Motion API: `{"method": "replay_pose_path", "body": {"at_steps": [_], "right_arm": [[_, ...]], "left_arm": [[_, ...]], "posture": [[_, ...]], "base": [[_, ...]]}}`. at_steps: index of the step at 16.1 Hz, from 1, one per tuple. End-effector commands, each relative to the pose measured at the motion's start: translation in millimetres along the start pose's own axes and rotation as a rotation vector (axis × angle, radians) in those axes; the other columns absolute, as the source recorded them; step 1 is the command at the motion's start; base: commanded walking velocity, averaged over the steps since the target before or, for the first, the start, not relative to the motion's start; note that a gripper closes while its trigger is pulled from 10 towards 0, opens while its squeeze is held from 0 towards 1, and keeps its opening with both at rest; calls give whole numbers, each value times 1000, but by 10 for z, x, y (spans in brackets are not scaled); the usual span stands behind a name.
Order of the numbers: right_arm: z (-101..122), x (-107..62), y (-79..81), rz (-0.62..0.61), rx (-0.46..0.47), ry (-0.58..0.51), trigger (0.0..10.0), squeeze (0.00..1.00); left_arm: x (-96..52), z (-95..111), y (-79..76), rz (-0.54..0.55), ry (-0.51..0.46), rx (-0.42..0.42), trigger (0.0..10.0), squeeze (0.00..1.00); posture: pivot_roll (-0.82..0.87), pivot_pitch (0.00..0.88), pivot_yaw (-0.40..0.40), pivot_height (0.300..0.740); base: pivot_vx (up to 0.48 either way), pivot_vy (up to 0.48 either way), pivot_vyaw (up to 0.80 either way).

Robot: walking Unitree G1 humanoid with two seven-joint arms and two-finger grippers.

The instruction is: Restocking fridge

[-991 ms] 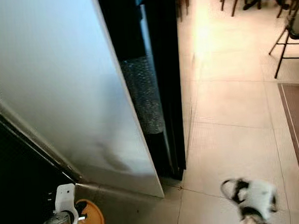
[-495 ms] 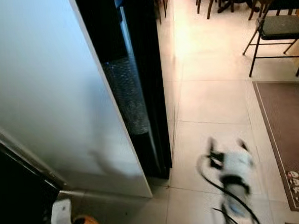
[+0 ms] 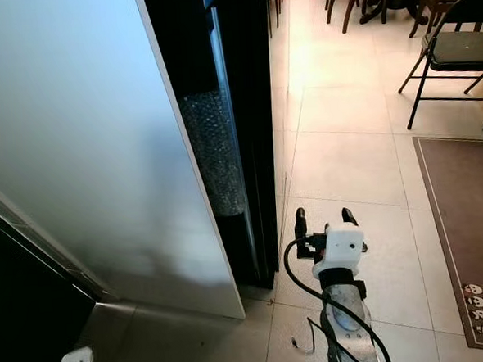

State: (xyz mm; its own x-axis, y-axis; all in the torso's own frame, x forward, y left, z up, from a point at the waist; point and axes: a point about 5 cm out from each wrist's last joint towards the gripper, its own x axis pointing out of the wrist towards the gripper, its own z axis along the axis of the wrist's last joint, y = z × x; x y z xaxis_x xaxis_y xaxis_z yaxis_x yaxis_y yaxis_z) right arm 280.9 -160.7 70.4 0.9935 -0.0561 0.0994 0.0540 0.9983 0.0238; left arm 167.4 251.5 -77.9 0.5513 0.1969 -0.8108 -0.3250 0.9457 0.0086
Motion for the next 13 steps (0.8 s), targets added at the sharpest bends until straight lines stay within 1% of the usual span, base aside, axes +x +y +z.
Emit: {"method": "replay_pose_path", "body": {"at_steps": [1,3,6,11,13], "right_arm": [[83,30,45,2,2,-10,10000,0],[121,34,55,-2,6,-17,10000,0],[134,29,53,-15,6,-18,10000,0],[176,59,67,-22,10,-10,10000,0],[170,69,99,0,14,8,10000,0]], "left_arm": [[-12,-30,69,13,14,-1,10000,0],[-21,-52,109,31,18,-11,10000,0],[-18,-75,70,28,27,5,10000,0],[-10,-54,30,22,19,4,10000,0],[-5,-30,16,22,7,1,10000,0]], "posture": [[-285,0,117,740],[-298,0,125,740],[-303,0,130,740],[-291,0,126,740],[-291,0,124,740]], "base": [[311,0,0],[315,0,0],[315,0,0],[314,0,0],[0,0,0]]}}
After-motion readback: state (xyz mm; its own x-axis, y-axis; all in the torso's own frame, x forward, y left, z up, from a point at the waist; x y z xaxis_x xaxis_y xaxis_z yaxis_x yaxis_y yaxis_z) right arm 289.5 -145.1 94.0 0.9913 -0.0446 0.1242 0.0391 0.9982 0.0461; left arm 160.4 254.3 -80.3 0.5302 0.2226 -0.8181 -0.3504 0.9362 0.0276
